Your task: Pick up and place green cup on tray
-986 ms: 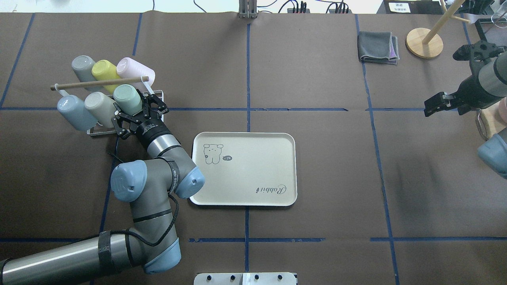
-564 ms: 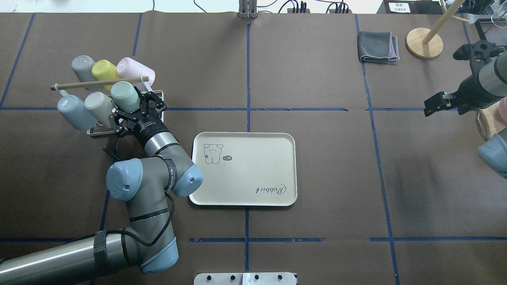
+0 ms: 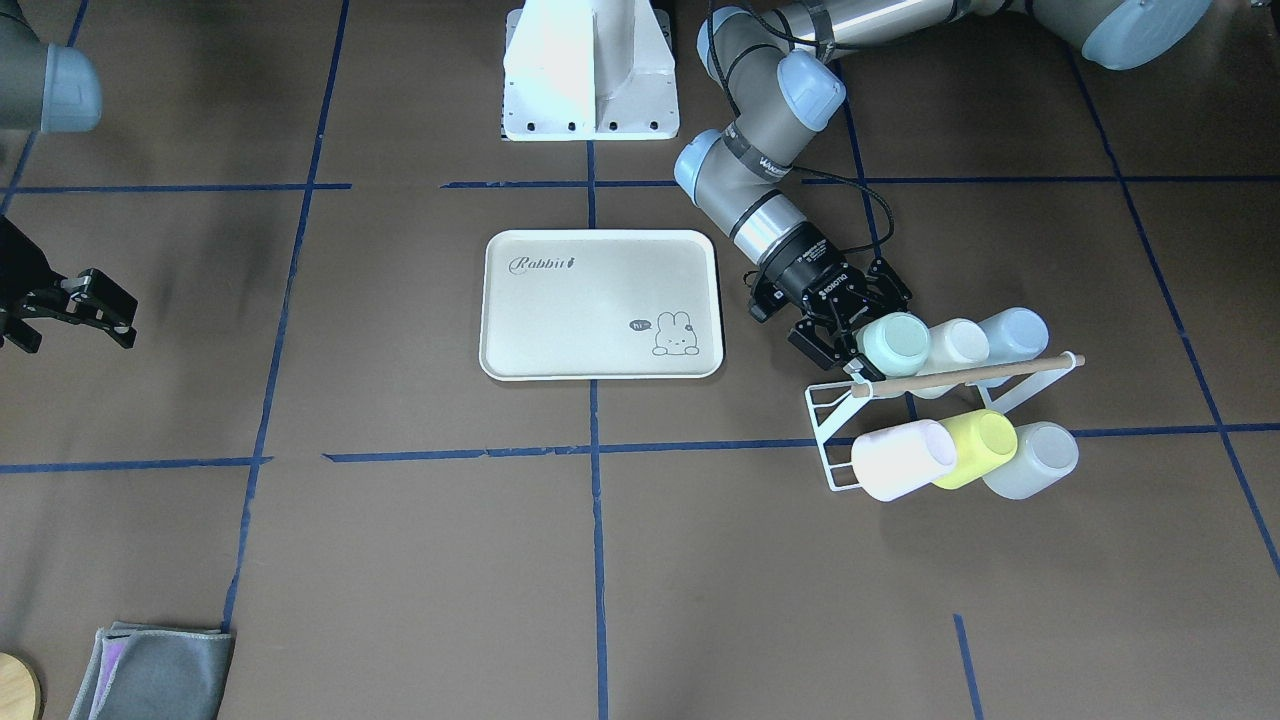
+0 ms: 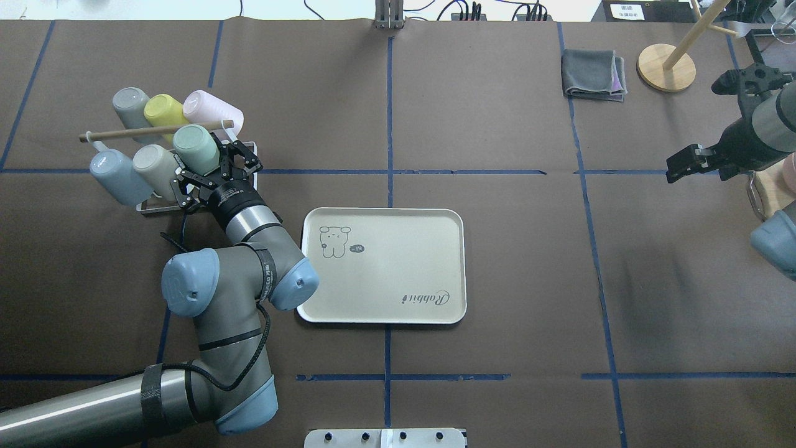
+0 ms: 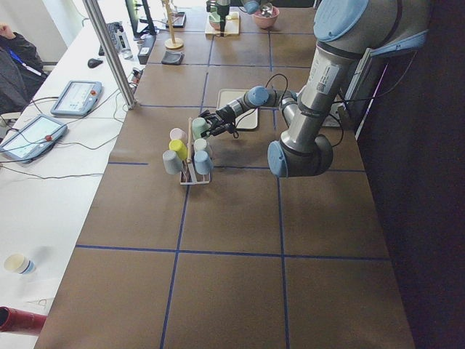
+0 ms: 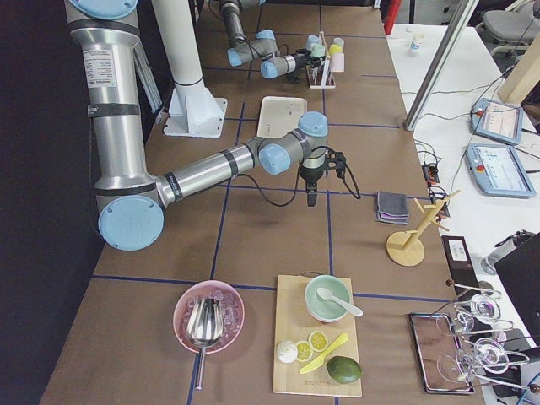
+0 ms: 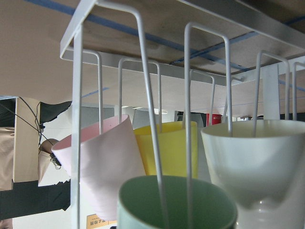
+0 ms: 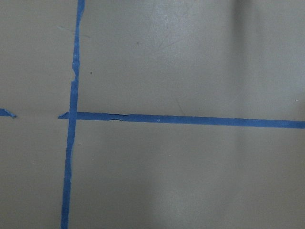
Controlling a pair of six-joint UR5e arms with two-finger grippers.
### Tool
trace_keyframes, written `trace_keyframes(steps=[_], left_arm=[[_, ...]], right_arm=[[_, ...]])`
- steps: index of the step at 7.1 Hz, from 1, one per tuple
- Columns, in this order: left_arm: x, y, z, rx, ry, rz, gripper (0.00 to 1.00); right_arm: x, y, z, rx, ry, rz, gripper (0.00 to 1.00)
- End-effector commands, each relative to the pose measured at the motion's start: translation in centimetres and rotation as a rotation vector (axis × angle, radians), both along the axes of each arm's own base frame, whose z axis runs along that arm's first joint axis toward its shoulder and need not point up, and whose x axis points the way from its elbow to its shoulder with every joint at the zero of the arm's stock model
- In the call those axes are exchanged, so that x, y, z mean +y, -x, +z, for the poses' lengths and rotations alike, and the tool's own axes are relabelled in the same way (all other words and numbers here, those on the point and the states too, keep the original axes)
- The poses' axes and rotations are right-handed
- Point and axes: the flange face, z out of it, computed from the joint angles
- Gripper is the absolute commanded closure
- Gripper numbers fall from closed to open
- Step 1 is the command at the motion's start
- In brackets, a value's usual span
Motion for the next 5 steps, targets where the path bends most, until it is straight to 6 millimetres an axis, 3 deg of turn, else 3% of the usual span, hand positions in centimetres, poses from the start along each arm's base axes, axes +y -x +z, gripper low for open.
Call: trace_keyframes(steps=[1,4,5], left_arm=[[0.8,1.9,-0.5,0.003,-0.001,0.001,0.7],[1.0,2.2,-1.0,0.011,-0.004,0.002,0.7],[1.3,3.0,-2.0,0.016,-0.006,0.002,0.7]], right_arm=[[0.0,0.1,0.0,0.0,0.001,-0.002,0.0],[0.0,0.1,0.0,0.001,0.0,-0.001,0.0],[0.0,0.1,0.0,0.001,0.0,-0.001,0.0]])
